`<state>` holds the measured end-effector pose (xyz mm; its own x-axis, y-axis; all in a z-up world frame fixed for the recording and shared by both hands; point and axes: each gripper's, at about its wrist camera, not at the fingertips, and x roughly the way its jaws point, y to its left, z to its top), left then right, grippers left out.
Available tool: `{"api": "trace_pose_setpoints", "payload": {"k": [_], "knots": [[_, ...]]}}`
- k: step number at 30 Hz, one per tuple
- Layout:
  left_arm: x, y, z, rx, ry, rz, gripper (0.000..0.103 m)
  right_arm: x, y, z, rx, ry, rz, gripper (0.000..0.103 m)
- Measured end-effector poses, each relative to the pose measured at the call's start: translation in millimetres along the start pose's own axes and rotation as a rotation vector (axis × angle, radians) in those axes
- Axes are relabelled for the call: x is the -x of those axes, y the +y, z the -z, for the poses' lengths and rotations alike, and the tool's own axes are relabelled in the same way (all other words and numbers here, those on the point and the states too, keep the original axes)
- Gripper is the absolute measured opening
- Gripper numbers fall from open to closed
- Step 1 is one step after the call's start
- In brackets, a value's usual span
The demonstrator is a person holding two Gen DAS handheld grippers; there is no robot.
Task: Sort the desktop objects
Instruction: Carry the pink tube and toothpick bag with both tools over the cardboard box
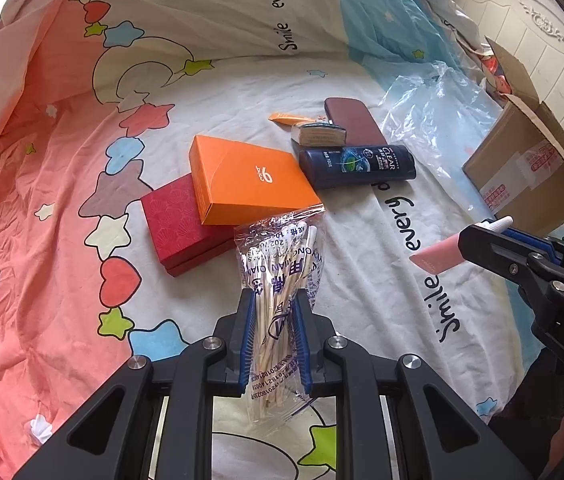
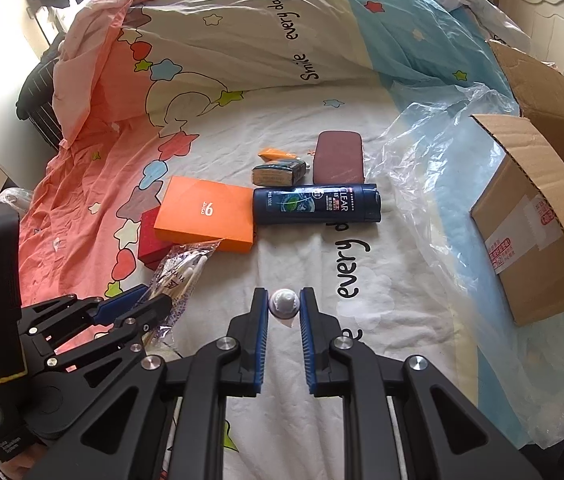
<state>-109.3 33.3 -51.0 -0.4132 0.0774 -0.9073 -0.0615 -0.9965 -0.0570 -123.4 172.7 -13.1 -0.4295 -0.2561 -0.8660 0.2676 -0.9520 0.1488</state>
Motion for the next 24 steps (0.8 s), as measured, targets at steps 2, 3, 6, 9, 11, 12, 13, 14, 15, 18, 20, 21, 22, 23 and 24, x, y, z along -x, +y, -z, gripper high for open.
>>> {"api": "trace_pose_setpoints", "payload": {"k": [2,3,6,9,11,12,13,14,15,18,20,21,22,23,24], "knots": [[2.8,-1.7,1.1,-0.001,-0.003,0.005,0.018,3.9,1.1,1.2,0.001,-0.004,0.004,0.015],[4.1,-2.5,1.7,-0.001,-0.004,0.007,0.018,6.0,1.3,2.0,0.000,-0.005,0.007,0.015],[9.2,-5.1,3.2,-0.006,-0.006,0.014,0.018,12.5,2.0,4.0,-0.001,-0.009,0.014,0.015],[15.6,-7.1,2.4,-0.009,-0.014,0.021,0.018,19.8,3.4,5.0,0.004,-0.014,0.022,0.015],[20.1,-8.9,1.4,-0.012,-0.023,0.025,0.018,25.0,3.4,5.1,0.002,-0.024,0.030,0.015],[22.1,-10.1,0.9,-0.015,-0.026,0.027,0.018,27.5,3.2,5.3,0.001,-0.026,0.031,0.015],[24.2,-11.3,0.3,-0.017,-0.030,0.030,0.018,30.2,3.1,5.5,0.001,-0.030,0.031,0.015],[26.3,-12.5,-0.1,-0.019,-0.034,0.032,0.018,32.9,3.1,5.8,0.000,-0.033,0.034,0.015],[28.5,-13.8,-0.4,-0.023,-0.037,0.034,0.018,35.6,3.1,6.1,0.000,-0.036,0.036,0.015],[34.5,-18.9,-1.4,-0.035,-0.045,0.041,0.018,43.4,2.2,6.6,0.000,-0.047,0.047,0.015],[38.3,-22.9,-2.1,-0.043,-0.051,0.044,0.018,49.3,0.5,6.5,-0.003,-0.057,0.052,0.015],[40.1,-25.1,-2.5,-0.048,-0.054,0.045,0.018,52.4,-0.5,6.4,-0.005,-0.062,0.054,0.015],[42.2,-27.2,-3.1,-0.052,-0.057,0.047,0.018,55.6,-1.6,6.3,-0.007,-0.067,0.056,0.015],[44.4,-29.3,-3.8,-0.056,-0.060,0.050,0.018,58.4,-2.8,6.2,-0.008,-0.071,0.060,0.015],[46.6,-31.5,-4.7,-0.059,-0.063,0.052,0.018,61.5,-4.3,6.2,-0.010,-0.077,0.063,0.015]]}}
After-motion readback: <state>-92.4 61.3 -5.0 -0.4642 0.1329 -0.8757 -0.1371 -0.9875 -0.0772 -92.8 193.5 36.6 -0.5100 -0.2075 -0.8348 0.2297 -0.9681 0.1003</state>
